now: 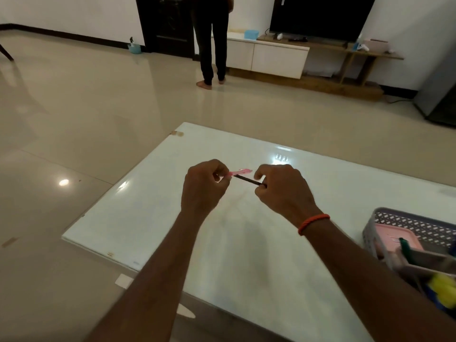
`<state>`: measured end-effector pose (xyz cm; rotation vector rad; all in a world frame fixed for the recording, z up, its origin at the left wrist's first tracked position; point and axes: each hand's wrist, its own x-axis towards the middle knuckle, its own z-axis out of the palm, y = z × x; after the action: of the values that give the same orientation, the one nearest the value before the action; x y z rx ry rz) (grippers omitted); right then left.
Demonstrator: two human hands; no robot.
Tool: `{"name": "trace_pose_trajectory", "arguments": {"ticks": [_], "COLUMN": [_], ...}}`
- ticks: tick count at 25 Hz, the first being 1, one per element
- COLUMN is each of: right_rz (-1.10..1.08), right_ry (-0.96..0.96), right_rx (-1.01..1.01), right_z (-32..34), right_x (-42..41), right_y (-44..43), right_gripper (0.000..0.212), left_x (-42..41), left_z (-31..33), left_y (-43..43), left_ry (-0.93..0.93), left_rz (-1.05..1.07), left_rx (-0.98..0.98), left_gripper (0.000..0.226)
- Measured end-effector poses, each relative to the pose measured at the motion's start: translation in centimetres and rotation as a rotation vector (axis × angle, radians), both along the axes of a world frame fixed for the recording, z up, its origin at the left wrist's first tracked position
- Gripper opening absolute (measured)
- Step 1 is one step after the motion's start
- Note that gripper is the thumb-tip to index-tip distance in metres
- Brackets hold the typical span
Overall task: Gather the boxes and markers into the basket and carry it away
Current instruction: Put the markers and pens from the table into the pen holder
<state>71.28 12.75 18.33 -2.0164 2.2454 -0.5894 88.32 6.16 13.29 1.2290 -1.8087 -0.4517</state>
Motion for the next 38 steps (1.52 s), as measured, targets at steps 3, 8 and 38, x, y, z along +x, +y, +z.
{"name": "trace_pose_trajectory", "arguments": {"ticks": [3,8,38], "right_rz": [-0.021,-0.128,-0.084], "right_ry": [-0.255,-0.641,-0.526], "right_rx": [-0.208,-0.500,-0.009], "right_z": [5.4,10.6,1.4], "right_x": [-3.3,-9.5,-25.1], "right_y": [3.5,13.8,20.8], "right_gripper": [0.032,0.029,0.027], "left_x": [-2.6,-10.2,-22.6], "left_z": [4.3,8.8,3.5], "left_y": [2.0,7.6,14.3], "left_ry": [0.372,0.837,-0.160], "left_rz": [-0.069,-0.200,-0.784], "left_rx": [-0.020,0.196,0.264], "left_gripper": [0.017,0.016,0.054]}}
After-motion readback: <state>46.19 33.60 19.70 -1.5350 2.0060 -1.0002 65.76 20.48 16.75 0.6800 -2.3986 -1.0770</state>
